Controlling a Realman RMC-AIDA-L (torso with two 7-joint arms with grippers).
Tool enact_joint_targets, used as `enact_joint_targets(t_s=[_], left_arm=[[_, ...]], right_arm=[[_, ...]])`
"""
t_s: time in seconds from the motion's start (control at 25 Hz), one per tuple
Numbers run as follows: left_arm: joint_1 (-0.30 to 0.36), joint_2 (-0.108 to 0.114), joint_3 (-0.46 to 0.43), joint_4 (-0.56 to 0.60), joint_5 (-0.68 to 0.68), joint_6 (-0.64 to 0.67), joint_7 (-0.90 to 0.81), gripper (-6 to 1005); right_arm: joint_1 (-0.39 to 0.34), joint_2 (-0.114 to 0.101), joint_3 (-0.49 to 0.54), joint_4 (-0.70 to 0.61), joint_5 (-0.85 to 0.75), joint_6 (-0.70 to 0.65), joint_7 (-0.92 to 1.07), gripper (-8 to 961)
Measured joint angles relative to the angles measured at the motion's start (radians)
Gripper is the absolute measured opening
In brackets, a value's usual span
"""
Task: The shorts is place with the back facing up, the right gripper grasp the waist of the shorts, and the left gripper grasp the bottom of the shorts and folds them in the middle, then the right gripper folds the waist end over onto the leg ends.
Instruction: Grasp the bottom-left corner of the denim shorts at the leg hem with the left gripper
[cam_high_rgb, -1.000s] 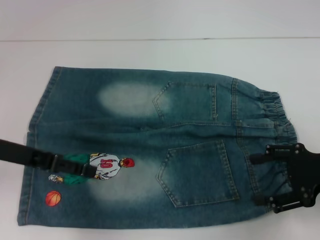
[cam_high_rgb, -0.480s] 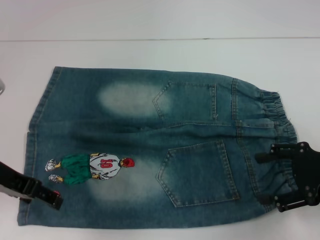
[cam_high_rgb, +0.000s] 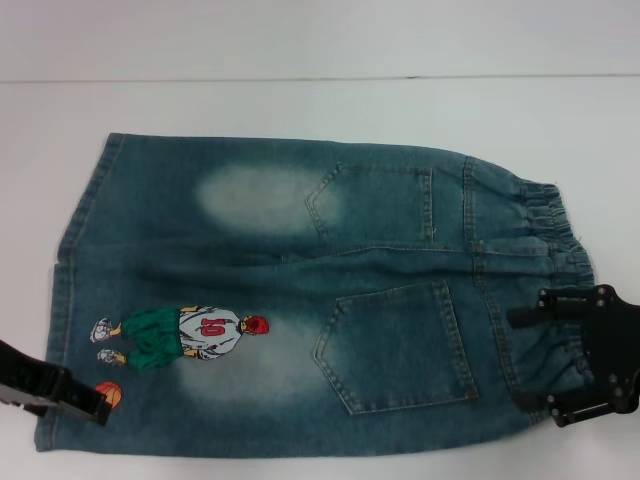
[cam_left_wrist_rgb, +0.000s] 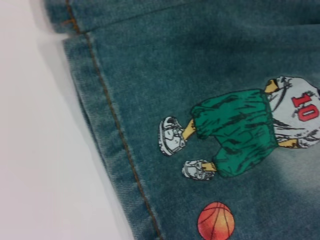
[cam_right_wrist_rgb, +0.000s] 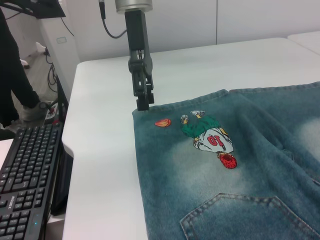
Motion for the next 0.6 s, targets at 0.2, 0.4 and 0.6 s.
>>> enact_joint_targets(t_s=[0.2, 0.4, 0.6], left_arm=[[0.004, 0.000, 0.003, -0.015, 0.001, -0.010, -0.001, 841], [0.005, 0.004, 0.003, -0.017, 0.003, -0.016, -0.002, 842], [0.006, 0.013, -0.004, -0.017, 0.003, -0.023, -0.003, 842]], right_arm=[[-0.001, 0.000, -0.002, 0.000, 0.000, -0.001, 0.000, 906], [-0.001, -0.001, -0.002, 0.000, 0.000, -0.002, 0.000, 905], [-0.001, -0.001, -0.002, 0.000, -0.001, -0.002, 0.000, 905]])
